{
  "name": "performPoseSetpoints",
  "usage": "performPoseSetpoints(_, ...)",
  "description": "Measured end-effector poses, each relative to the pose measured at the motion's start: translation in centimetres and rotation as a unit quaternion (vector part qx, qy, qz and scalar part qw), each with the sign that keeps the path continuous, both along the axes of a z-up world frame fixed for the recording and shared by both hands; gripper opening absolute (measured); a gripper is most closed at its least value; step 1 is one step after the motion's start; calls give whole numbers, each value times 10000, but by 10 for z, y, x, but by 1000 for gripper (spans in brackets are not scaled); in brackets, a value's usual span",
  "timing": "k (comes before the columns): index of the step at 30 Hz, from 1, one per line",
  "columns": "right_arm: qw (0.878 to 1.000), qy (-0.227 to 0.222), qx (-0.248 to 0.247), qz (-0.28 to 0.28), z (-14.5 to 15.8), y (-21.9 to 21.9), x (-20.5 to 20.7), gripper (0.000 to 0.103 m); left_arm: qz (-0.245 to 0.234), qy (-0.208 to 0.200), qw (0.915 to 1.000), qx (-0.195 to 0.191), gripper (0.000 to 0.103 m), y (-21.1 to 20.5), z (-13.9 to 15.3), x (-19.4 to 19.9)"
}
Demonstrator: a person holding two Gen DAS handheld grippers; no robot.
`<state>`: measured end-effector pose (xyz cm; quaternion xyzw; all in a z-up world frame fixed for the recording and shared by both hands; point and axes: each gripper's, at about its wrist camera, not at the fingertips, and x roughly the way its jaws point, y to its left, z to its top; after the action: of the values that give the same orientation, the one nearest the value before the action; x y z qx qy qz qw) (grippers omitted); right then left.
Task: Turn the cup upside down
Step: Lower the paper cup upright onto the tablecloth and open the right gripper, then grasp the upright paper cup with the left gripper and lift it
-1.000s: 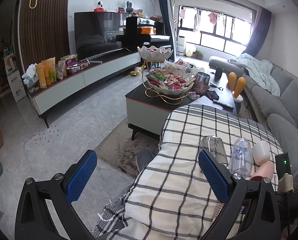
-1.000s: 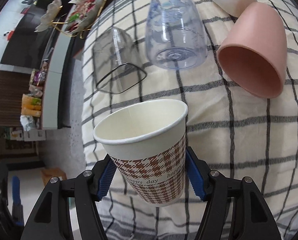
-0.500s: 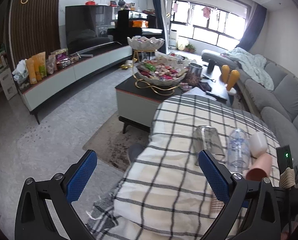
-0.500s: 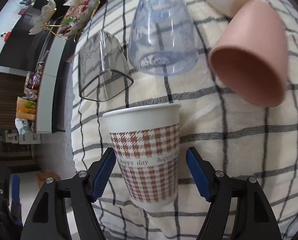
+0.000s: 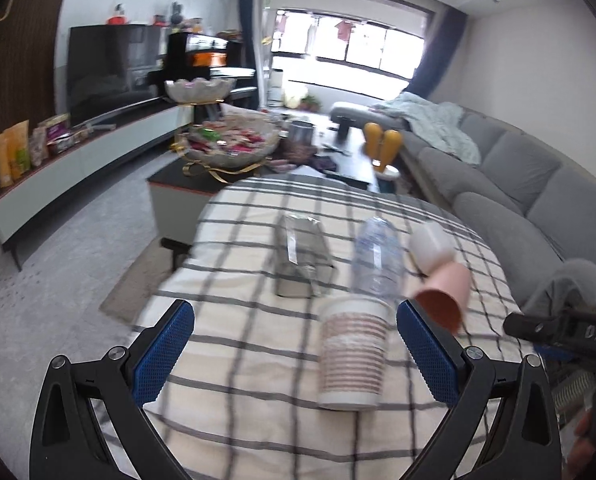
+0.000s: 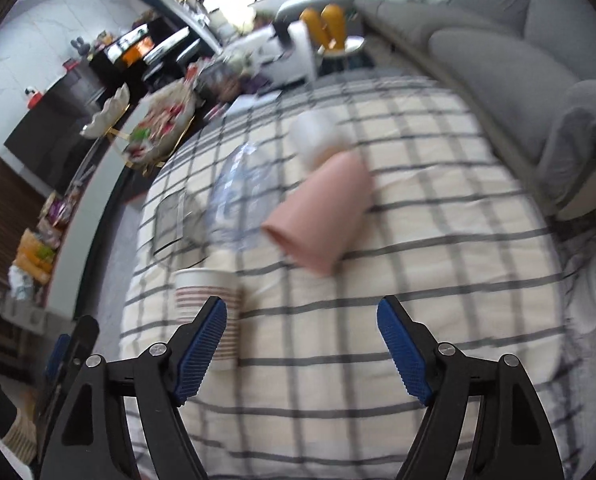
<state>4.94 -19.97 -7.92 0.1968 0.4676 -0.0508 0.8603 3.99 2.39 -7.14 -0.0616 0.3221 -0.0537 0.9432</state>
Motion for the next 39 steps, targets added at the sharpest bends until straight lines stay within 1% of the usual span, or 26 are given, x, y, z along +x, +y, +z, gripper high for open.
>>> performPoseSetpoints(4,9990,-165,-291,-300,0,-21,-23,78,-235,-66,9997,59,103,-19,-12,-3)
performPoseSetpoints(8,9975,-186,-447,-518,-5,-32,-34,78,-387,-32,9991,162,103,-36,-30,0)
performPoseSetpoints(12,9971,-115,-444,-608,-13,-39,-39,79,-507,115,9984,238,103,-46,-48,1)
performPoseSetpoints(16,9972,-83,-404,-630,-18,-41,-39,79,-525,303,9975,351,102,-51,-65,6)
performPoseSetpoints(19,9977,-11,-365,-564,-24,-38,-37,79,-528,463,9969,345,97,-52,-75,10)
performPoseSetpoints(24,9983,118,-268,-501,-32,-34,-34,79,-548,489,9967,346,84,-53,-80,14)
performPoseSetpoints(26,9983,154,-255,-500,-34,-34,-34,79,-580,595,9960,337,71,-53,-85,17)
performPoseSetpoints(28,9984,185,-249,-482,-36,-33,-33,79,-630,672,9954,281,60,-53,-88,19)
performPoseSetpoints(29,9984,194,-245,-477,-37,-33,-33,79,-654,681,9952,266,58,-53,-88,20)
performPoseSetpoints(34,9982,199,-231,-508,-35,-35,-34,79,-706,657,9950,277,58,-54,-85,19)
performPoseSetpoints(37,9983,134,-193,-540,-29,-36,-36,79,-761,701,9943,245,57,-54,-76,19)
performPoseSetpoints(39,9983,75,-141,-568,-23,-37,-37,79,-890,735,9931,208,57,-54,-66,18)
